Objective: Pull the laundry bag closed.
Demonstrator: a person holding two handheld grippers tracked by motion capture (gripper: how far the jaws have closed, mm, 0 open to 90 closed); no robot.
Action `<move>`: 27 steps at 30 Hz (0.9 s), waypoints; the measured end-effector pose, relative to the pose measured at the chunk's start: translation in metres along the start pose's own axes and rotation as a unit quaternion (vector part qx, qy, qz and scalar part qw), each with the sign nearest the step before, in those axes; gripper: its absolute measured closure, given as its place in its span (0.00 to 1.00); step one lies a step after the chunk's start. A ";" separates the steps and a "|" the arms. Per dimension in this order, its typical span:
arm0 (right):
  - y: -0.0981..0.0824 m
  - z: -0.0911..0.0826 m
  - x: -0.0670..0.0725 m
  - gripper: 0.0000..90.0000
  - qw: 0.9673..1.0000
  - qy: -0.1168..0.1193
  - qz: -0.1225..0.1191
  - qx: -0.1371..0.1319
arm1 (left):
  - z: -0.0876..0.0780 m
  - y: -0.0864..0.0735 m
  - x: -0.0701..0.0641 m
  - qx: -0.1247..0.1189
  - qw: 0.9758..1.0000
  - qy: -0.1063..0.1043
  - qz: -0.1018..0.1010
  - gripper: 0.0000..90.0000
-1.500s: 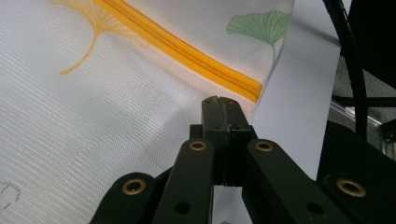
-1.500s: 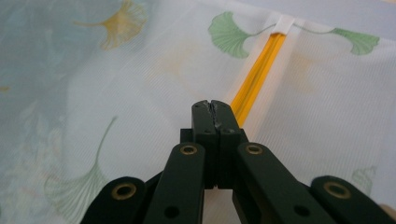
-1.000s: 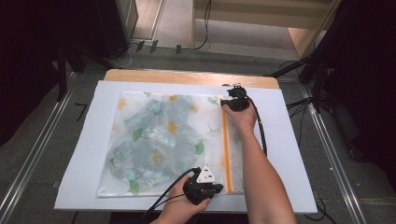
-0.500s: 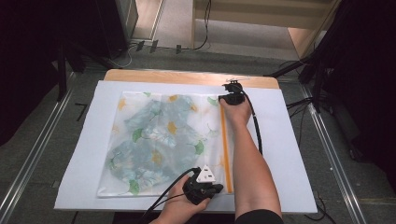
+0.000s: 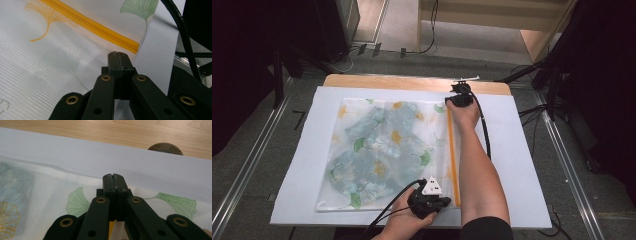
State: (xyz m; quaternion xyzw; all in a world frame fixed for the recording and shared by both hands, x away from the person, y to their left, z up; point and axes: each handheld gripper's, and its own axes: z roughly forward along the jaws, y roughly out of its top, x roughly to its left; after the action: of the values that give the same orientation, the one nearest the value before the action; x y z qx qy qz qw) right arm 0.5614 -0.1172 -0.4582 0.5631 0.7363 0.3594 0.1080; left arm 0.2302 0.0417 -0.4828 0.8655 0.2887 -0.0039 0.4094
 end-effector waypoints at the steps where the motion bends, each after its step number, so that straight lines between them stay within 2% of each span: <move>1: 0.000 0.000 0.000 1.00 1.000 0.000 0.001 0.000 | 0.000 0.000 0.000 -0.002 1.000 -0.001 0.000 1.00; 4: 0.003 -0.001 -0.003 1.00 1.000 0.002 0.001 -0.004 | 0.000 0.000 0.000 -0.001 1.000 0.001 0.002 1.00; 6: 0.005 -0.004 -0.004 1.00 1.000 0.009 0.017 -0.011 | 0.000 0.000 0.000 -0.001 1.000 0.001 0.002 1.00; 10: 0.004 -0.004 0.000 1.00 1.000 0.003 0.003 -0.011 | 0.000 0.000 0.000 0.001 1.000 -0.001 -0.001 1.00; 12: 0.002 -0.002 0.001 1.00 1.000 0.005 0.004 -0.010 | 0.000 0.000 0.000 0.001 1.000 -0.001 -0.001 1.00; 16: -0.006 -0.005 0.000 0.86 1.000 0.016 0.003 -0.011 | -0.001 -0.001 -0.002 0.000 1.000 0.006 0.008 1.00; 17: -0.008 -0.007 0.000 0.79 1.000 0.015 0.000 -0.009 | 0.000 -0.001 -0.002 -0.001 1.000 0.006 0.009 1.00; 21: -0.015 -0.018 0.000 0.65 1.000 0.017 -0.005 -0.026 | -0.001 -0.001 -0.001 -0.001 1.000 0.005 0.006 1.00; 26: -0.025 -0.033 0.001 0.59 0.999 0.029 -0.012 -0.044 | -0.001 0.000 0.001 -0.003 1.000 -0.006 -0.003 1.00; 27: -0.027 -0.036 0.002 0.58 0.998 0.029 -0.015 -0.046 | -0.001 0.000 0.001 -0.005 1.000 -0.009 -0.002 0.97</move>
State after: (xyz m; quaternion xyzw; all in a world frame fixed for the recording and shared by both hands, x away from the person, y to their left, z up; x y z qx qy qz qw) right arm 0.5202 -0.1335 -0.4491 0.5360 0.7300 0.4074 0.1172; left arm 0.2306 0.0434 -0.4826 0.8628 0.2869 -0.0116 0.4162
